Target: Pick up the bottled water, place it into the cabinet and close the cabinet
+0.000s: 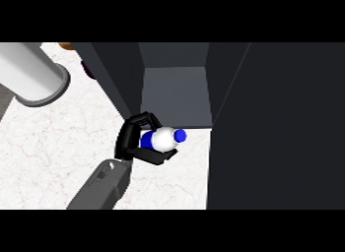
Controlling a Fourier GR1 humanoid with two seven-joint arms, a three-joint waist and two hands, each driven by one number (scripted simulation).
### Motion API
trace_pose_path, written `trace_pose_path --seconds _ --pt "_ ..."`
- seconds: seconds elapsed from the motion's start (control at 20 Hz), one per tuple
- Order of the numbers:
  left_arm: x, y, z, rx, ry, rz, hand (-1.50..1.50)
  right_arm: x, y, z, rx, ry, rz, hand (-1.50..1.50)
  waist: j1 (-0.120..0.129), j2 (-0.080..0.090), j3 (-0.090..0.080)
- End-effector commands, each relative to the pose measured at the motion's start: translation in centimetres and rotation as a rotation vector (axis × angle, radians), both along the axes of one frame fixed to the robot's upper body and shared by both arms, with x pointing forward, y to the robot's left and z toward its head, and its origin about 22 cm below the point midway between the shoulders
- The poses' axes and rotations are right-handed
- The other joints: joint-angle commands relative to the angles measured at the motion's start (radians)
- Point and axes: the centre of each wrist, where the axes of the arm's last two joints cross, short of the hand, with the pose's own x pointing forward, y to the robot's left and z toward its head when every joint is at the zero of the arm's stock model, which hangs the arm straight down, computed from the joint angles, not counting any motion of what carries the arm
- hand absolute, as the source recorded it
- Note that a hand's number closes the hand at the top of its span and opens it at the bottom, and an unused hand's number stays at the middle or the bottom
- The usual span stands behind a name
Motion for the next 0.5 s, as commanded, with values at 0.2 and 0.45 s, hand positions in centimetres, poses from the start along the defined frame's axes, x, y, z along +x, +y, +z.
trace_pose_path --seconds 0.2,0.45 --pt "3.4 -5.4 5.9 0.045 0.010 0.075 1.50 -0.1 -0.8 2.6 0.030 -0.043 0.000 -1.50 -0.014 0.008 -0.001" --pt "5.7 -7.0 8.4 0.063 0.052 0.106 1.50 -0.1 -1.5 1.4 0.019 -0.052 0.005 -1.50 -0.028 0.012 0.000"
